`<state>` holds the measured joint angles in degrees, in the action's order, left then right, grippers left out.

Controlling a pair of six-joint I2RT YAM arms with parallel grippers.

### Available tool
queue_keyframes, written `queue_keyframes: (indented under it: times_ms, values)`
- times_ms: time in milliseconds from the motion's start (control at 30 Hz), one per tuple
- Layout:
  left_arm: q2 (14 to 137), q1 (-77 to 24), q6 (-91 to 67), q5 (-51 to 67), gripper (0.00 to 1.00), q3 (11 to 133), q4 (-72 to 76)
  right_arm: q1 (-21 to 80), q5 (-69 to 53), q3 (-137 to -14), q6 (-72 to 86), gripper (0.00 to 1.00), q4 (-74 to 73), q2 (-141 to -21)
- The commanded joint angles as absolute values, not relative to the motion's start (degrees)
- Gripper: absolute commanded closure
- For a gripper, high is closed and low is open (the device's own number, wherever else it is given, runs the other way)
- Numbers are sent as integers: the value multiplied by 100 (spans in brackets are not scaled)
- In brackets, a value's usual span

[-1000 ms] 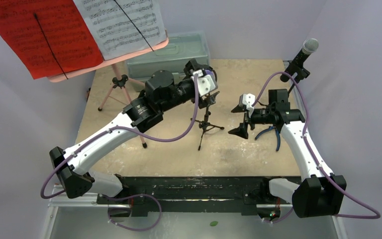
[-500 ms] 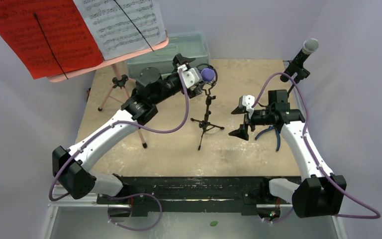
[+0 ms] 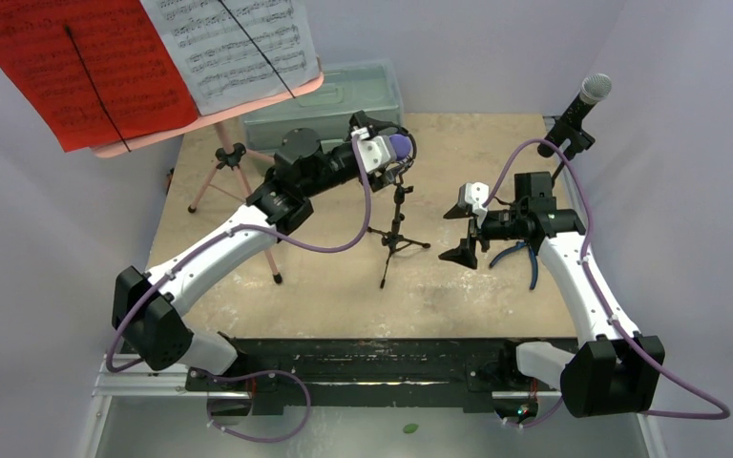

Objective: Pack up the instrument practice props
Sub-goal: Remove the microphone from the microphone stand.

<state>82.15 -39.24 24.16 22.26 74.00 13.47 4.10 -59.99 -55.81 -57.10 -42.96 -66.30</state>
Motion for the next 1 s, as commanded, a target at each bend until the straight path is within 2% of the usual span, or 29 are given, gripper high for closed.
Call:
queue_keyframes:
  times_ms: [0, 133, 367, 400, 500, 600, 967]
  values:
    - [8276, -3929, 2516, 2319, 27, 7444, 1350, 399, -6144, -5777, -5818, 1, -4377, -6624]
    - [8352, -3929, 2614, 2402, 34, 7480, 1288, 403, -6144, -5775, -5816, 1, -4368, -6634]
    - [8412, -3930, 2569, 2483, 57, 7555, 1253, 403, -6135, -5783, -5810, 1, -4371, -6671]
    - [8407, -3937, 2562, 2481, 62, 7550, 1272, 403, -6135, -5783, -5810, 1, -4369, -6671]
    - [8345, -3941, 2545, 2510, 86, 7526, 1401, 396, -6126, -5783, -5809, 1, -4371, -6671]
    - [8205, -3957, 2529, 2449, 100, 7423, 1735, 401, -6122, -5783, -5809, 1, -4368, -6679]
    - [7918, -4117, 2077, 2608, 100, 7791, 2117, 397, -6117, -5775, -5801, 1, -4368, -6688]
